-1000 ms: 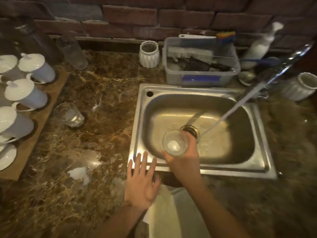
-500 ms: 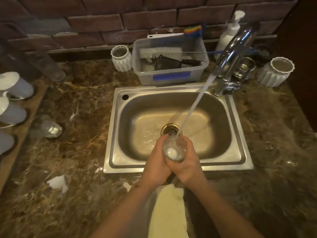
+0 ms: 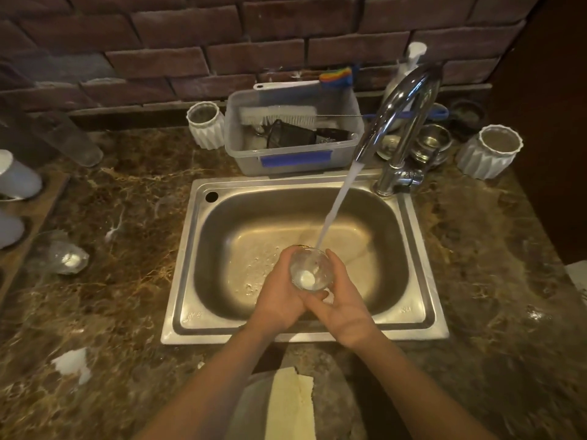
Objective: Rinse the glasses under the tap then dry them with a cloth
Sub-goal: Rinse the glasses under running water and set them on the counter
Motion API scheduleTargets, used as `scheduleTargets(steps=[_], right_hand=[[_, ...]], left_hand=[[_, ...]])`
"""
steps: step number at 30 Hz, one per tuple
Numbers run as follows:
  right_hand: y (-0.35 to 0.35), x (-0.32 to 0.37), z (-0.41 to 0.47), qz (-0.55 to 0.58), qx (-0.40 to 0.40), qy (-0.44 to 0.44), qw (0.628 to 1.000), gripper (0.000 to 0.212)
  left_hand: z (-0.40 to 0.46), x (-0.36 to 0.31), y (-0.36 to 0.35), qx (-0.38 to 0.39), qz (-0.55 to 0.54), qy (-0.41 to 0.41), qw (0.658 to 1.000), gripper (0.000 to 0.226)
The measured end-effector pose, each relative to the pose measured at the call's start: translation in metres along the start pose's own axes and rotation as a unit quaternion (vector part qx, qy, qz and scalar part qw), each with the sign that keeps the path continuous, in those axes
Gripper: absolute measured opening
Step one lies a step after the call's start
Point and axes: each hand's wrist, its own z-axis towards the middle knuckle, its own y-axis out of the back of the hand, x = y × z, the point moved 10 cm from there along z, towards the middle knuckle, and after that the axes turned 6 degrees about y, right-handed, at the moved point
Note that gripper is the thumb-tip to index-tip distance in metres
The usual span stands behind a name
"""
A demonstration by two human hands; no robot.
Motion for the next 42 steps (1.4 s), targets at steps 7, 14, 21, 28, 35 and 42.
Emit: scheduleTargets(steps=[7,14,21,28,35,42], right_hand=[[0.028,-0.002,0.009,-0.071,-0.042,-0.018,0.996,0.08],[0.013,0.05,0.016,-0.273,0.015,0.202,0.94,0.058],[-0.038,0.053,0.05,-0.544,0.22,0.26,0.767,0.058],[-0.056,0.056,0.06,-0.191,0.268,0.023,0.944,0.04],[-0.047,0.042,0.04,-0.392,0.363,0.158,0.83,0.039],[-0.015,0.037,0.055,-0.415,0.299,0.15,0.846,0.048]], left_hand=[[0.018,-0.015,0.026,-0.081,0.064,-0.024,0.994,0.082],[0.034,-0.023,0.035,-0.088,0.091,-0.051,0.991,0.082],[0.035,-0.031,0.038,-0.057,0.21,-0.105,0.97,0.083],[0.033,-0.041,0.04,-0.11,0.225,-0.138,0.958,0.082],[0.03,-0.037,0.032,-0.023,0.253,-0.128,0.959,0.08],[0.057,-0.061,-0.002,0.033,0.286,-0.158,0.945,0.063]])
